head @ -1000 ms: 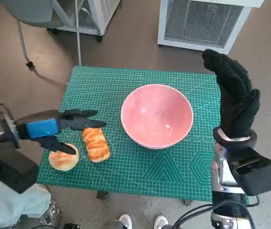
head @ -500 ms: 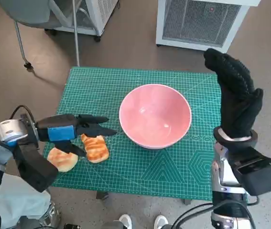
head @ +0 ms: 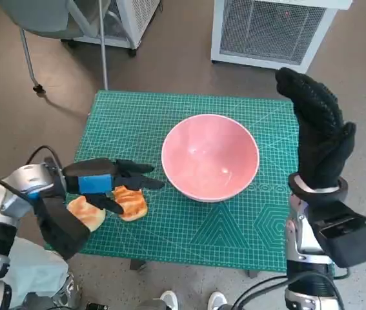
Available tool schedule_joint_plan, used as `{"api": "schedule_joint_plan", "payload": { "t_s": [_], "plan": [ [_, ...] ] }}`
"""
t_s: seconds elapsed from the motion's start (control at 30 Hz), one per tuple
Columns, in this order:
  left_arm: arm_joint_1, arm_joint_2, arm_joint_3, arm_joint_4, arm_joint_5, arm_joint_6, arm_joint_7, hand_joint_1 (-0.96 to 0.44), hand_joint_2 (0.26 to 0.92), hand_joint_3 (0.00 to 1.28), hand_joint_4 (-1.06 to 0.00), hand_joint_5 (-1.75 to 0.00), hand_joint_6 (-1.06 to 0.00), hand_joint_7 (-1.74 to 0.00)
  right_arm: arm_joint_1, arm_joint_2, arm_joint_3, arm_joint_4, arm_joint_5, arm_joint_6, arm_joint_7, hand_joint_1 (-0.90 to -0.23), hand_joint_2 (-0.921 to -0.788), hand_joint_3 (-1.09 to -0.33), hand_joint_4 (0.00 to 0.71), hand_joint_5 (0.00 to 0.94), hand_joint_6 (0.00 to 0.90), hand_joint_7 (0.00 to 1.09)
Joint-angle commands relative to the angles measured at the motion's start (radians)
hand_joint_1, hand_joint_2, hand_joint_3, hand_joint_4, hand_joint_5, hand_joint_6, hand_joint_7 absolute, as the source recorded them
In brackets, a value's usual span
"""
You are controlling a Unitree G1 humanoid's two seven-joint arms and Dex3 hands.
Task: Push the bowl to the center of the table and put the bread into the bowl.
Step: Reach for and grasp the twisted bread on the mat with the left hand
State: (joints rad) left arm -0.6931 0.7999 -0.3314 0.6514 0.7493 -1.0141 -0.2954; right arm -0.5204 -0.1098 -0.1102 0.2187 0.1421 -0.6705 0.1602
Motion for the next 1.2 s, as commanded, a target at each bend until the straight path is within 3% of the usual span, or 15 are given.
{"api": "schedule_joint_plan", "payload": {
  "t_s": [0.03, 0.7, 0.97, 1.2],
  "plan": [
    [-0.026, 0.016, -0.032, 0.000, 0.061, 0.020, 0.031, -0.11, 0.889, 0.01, -0.31, -0.01, -0.45, -0.04, 0.030, -0.001, -0.004, -0.001, -0.004, 0.016, -0.004, -0.547, -0.921, -0.787, 0.298, 0.014, -0.001, 0.71],
    [-0.051, 0.000, -0.157, 0.044, 0.199, 0.183, 0.051, 0.01, 0.915, 0.03, -0.46, -0.05, -0.56, -0.08, 0.024, 0.009, -0.005, 0.015, -0.006, 0.015, -0.010, -0.547, -0.921, -0.783, 0.298, 0.014, -0.001, 0.70],
    [-0.050, 0.012, -0.160, 0.035, 0.168, 0.215, 0.007, 0.07, 0.921, 0.12, -0.43, -0.02, -0.55, -0.07, 0.022, 0.011, -0.004, 0.024, 0.001, 0.009, -0.004, -0.544, -0.921, -0.783, 0.297, 0.013, -0.001, 0.70],
    [-0.060, 0.002, -0.189, 0.072, 0.211, 0.230, 0.064, 0.09, 0.921, 0.19, -0.42, -0.01, -0.54, -0.06, 0.017, 0.016, -0.003, 0.038, 0.000, -0.002, -0.005, -0.542, -0.921, -0.781, 0.298, 0.014, -0.001, 0.70]
  ]
}}
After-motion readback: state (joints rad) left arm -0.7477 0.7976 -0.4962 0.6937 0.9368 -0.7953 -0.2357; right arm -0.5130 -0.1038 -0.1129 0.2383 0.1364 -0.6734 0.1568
